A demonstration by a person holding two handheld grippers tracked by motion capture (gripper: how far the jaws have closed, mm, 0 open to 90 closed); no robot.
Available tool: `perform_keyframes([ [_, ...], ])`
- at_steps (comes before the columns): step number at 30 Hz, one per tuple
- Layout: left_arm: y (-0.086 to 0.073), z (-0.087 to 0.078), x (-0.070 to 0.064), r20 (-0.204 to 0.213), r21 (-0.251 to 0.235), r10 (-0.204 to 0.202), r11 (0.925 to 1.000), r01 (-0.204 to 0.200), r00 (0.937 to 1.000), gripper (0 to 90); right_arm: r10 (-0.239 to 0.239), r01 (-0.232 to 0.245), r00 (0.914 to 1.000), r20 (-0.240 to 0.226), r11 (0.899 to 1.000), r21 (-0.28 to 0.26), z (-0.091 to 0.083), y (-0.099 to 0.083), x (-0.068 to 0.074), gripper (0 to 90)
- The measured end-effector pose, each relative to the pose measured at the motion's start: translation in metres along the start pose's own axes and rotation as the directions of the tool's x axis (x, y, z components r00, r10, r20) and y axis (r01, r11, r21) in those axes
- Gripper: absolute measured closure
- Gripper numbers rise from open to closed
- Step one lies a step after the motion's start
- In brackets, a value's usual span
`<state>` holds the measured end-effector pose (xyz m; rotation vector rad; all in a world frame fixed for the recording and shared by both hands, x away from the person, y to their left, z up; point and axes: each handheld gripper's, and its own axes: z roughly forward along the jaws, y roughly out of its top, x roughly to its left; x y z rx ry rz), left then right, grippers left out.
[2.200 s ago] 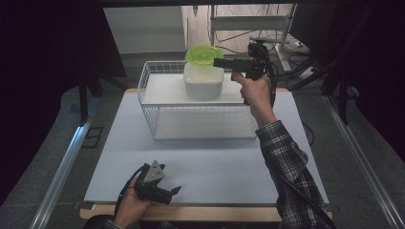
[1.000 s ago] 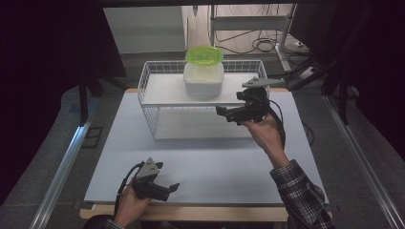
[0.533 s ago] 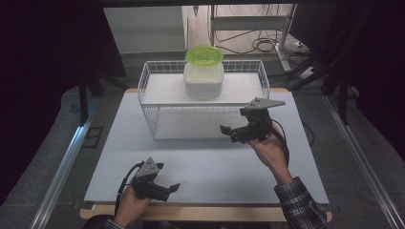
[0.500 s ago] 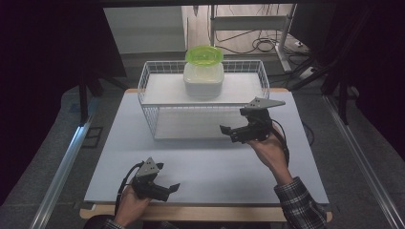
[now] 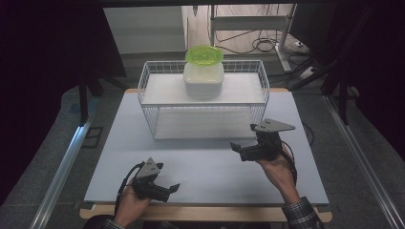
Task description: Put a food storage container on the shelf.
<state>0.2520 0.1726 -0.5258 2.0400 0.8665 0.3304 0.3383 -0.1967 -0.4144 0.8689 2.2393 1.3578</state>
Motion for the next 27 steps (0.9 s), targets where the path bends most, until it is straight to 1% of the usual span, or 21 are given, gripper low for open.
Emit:
perform_keyframes([
  [3, 0.000, 0.000, 0.000, -0.002, 0.000, 0.003, 1.0000, -0.003, 1.0000, 1.3, 0.020, -0.020, 0.9998, -0.001, 1.000, 0.012, -0.003, -0.009, 0.000, 0.6],
  [6, 0.000, -0.001, 0.000, -0.008, -0.001, 0.007, 1.0000, -0.007, 0.9999, 1.3, 0.021, -0.022, 0.9996, 0.021, 0.999, 0.025, -0.004, -0.019, 0.001, 0.0],
  [8, 0.000, -0.001, 0.000, -0.008, -0.001, 0.008, 1.0000, -0.008, 0.9999, 1.3, 0.027, -0.028, 0.9989, 0.040, 0.999, 0.038, -0.006, -0.028, 0.000, 0.0],
  [9, 0.000, -0.001, 0.000, -0.009, -0.001, 0.009, 1.0000, -0.009, 0.9999, 1.3, 0.027, -0.028, 0.9989, 0.040, 0.999, 0.038, -0.006, -0.028, 0.000, 0.0],
  [12, 0.000, -0.001, -0.001, -0.012, 0.003, 0.011, 0.9999, -0.011, 0.9999, 1.3, 0.038, -0.041, 0.9977, 0.055, 0.998, 0.041, -0.007, -0.038, -0.001, 0.0],
  [17, 0.000, 0.000, -0.001, -0.012, 0.010, 0.011, 0.9999, -0.011, 0.9999, 1.3, 0.040, -0.044, 0.9969, 0.068, 0.997, 0.063, -0.009, -0.052, 0.000, 0.0],
  [18, 0.000, 0.000, -0.001, -0.012, 0.012, 0.011, 0.9999, -0.011, 0.9999, 1.2, 0.033, -0.039, 0.9966, 0.076, 0.996, 0.078, -0.010, -0.057, 0.001, 0.0],
  [20, 0.000, 0.000, -0.002, -0.012, 0.014, 0.011, 0.9998, -0.011, 0.9999, 1.3, 0.032, -0.038, 0.9964, 0.078, 0.996, 0.082, -0.010, -0.059, 0.001, 0.0],
  [23, 0.000, 0.000, -0.001, -0.013, 0.016, 0.011, 0.9998, -0.010, 0.9999, 1.2, 0.028, -0.037, 0.9957, 0.088, 0.994, 0.105, -0.010, -0.068, 0.002, 0.0],
  [24, 0.000, 0.000, -0.001, -0.012, 0.016, 0.010, 0.9998, -0.010, 0.9999, 1.2, 0.028, -0.039, 0.9952, 0.093, 0.992, 0.120, -0.011, -0.072, 0.002, 0.0],
  [27, -0.001, 0.001, -0.001, -0.017, 0.020, 0.013, 0.9997, -0.013, 0.9998, 1.2, 0.026, -0.039, 0.9949, 0.097, 0.990, 0.135, -0.010, -0.077, 0.003, 0.0],
])
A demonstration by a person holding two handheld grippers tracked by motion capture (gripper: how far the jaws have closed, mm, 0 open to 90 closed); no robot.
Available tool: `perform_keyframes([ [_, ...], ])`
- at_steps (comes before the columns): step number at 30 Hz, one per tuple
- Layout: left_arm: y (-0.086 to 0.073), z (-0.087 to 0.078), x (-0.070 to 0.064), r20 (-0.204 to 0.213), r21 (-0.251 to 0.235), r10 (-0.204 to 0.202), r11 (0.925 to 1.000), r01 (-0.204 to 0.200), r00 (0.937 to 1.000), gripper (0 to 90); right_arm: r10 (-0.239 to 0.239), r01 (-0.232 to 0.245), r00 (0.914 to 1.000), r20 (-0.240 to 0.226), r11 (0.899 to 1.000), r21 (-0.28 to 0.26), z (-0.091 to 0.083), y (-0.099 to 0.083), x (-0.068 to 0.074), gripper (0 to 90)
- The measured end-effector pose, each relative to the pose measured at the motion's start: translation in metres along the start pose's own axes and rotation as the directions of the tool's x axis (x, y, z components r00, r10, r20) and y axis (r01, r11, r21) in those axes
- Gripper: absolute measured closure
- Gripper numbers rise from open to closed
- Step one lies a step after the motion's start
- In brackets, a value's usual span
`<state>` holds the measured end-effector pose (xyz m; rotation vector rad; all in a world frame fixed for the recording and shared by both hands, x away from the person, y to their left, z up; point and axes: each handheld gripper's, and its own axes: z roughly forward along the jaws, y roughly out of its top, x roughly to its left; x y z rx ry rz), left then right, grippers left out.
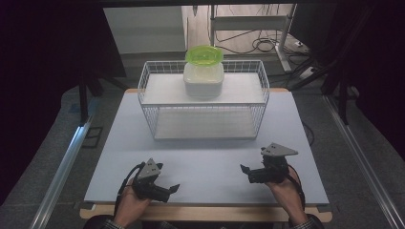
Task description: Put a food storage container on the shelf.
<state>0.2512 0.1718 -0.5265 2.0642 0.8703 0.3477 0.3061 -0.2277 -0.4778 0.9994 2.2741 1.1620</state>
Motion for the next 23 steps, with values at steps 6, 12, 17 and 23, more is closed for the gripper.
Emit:
perform_keyframes([
  [6, -0.001, 0.001, 0.001, -0.002, 0.003, 0.002, 1.0000, -0.002, 1.0000, 1.1, -0.007, 0.007, 1.0000, 0.002, 0.999, 0.044, 0.003, -0.011, 0.002, 0.0],
  [12, -0.003, 0.003, 0.001, -0.006, 0.011, 0.010, 0.9999, -0.010, 0.9999, 0.8, 0.002, -0.002, 1.0000, -0.007, 0.997, 0.082, 0.009, -0.020, 0.003, 0.0],
  [17, -0.003, 0.004, 0.001, -0.008, 0.017, 0.012, 0.9998, -0.012, 0.9999, 0.8, -0.001, 0.003, 0.9999, -0.014, 0.992, 0.128, 0.017, -0.026, 0.004, 0.0],
  [23, -0.003, 0.005, 0.002, -0.012, 0.017, 0.012, 0.9998, -0.012, 0.9999, 0.8, -0.004, 0.006, 0.9999, -0.017, 0.987, 0.161, 0.020, -0.028, 0.004, 0.0],
])
